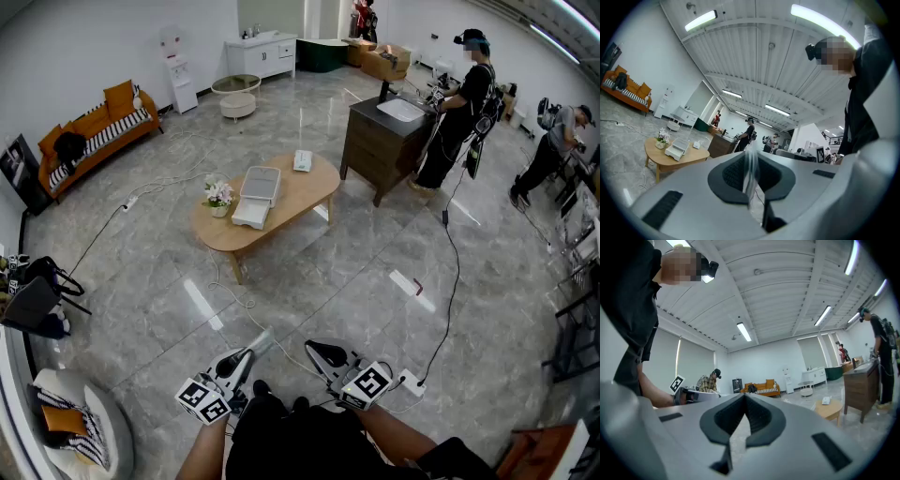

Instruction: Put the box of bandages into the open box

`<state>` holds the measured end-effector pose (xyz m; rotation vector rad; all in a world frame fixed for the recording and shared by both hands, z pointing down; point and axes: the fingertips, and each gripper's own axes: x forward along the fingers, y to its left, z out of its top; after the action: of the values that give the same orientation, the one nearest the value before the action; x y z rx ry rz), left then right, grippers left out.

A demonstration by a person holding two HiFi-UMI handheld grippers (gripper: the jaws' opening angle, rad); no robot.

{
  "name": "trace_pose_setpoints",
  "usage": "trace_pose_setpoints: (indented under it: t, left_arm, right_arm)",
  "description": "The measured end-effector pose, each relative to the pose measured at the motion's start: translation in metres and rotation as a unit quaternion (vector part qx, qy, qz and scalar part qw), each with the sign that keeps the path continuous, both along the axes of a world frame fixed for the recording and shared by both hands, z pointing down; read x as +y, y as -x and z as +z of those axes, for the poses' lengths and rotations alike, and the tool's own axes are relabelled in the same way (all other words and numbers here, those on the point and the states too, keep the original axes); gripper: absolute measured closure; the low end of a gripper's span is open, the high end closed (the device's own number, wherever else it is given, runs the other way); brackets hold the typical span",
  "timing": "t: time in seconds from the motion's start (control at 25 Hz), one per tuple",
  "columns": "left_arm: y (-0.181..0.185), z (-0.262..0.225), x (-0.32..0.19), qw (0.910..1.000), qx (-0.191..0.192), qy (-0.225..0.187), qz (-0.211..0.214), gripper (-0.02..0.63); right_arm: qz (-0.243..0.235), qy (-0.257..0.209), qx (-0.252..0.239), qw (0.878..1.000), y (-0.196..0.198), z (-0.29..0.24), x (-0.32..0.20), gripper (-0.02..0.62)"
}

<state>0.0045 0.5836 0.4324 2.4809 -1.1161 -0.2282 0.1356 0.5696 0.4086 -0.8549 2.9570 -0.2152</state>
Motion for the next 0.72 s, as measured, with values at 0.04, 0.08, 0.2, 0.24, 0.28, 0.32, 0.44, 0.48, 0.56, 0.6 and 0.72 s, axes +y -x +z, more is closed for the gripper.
trace_pose_setpoints:
  t: [0.04, 0.08, 0.2, 0.24, 0.28, 0.32, 0.44, 0.48, 0.56, 0.6, 0.72]
  left_arm:
    - [0.0, 0.0, -0.001, 1.0, 0.0, 0.0, 0.001, 0.577]
    - [-0.001, 0.0, -0.001, 1.0, 0.001, 0.0, 0.002, 0.577]
    - [-0.001, 0.004, -0.003, 1.0, 0.005, 0.002, 0.004, 0.577]
    - [-0.002, 0.005, -0.003, 1.0, 0.006, 0.004, 0.004, 0.577]
    - [-0.002, 0.006, -0.003, 1.0, 0.006, 0.005, 0.005, 0.577]
    - [-0.003, 0.006, -0.003, 0.9999, 0.008, 0.006, 0.005, 0.577]
    - [-0.007, 0.005, -0.003, 0.9998, 0.012, 0.008, 0.01, 0.577]
    - [-0.008, 0.005, -0.003, 0.9998, 0.013, 0.007, 0.012, 0.577]
    - [-0.009, 0.005, -0.002, 0.9998, 0.012, 0.006, 0.015, 0.577]
    - [-0.01, 0.005, -0.002, 0.9998, 0.012, 0.005, 0.017, 0.577]
    - [-0.009, 0.004, -0.003, 0.9998, 0.012, 0.005, 0.016, 0.577]
  right_arm:
    - [0.001, 0.0, -0.001, 1.0, -0.001, -0.001, -0.001, 0.584]
    - [0.003, -0.001, -0.002, 1.0, -0.002, -0.001, -0.001, 0.584]
    - [0.006, 0.001, -0.006, 1.0, -0.005, -0.001, -0.002, 0.584]
    - [0.008, 0.003, -0.007, 1.0, -0.006, 0.0, -0.002, 0.584]
    - [0.01, 0.005, -0.007, 1.0, -0.008, 0.0, -0.002, 0.584]
    - [0.013, 0.007, -0.008, 1.0, -0.01, 0.001, -0.001, 0.584]
    - [0.019, 0.009, -0.008, 1.0, -0.014, 0.003, 0.001, 0.584]
    - [0.021, 0.009, -0.007, 1.0, -0.015, 0.004, 0.001, 0.584]
    - [0.023, 0.008, -0.004, 1.0, -0.016, 0.005, 0.001, 0.584]
    - [0.024, 0.007, -0.002, 1.0, -0.017, 0.004, 0.0, 0.584]
    - [0.026, -0.002, -0.001, 1.0, -0.016, -0.001, -0.002, 0.584]
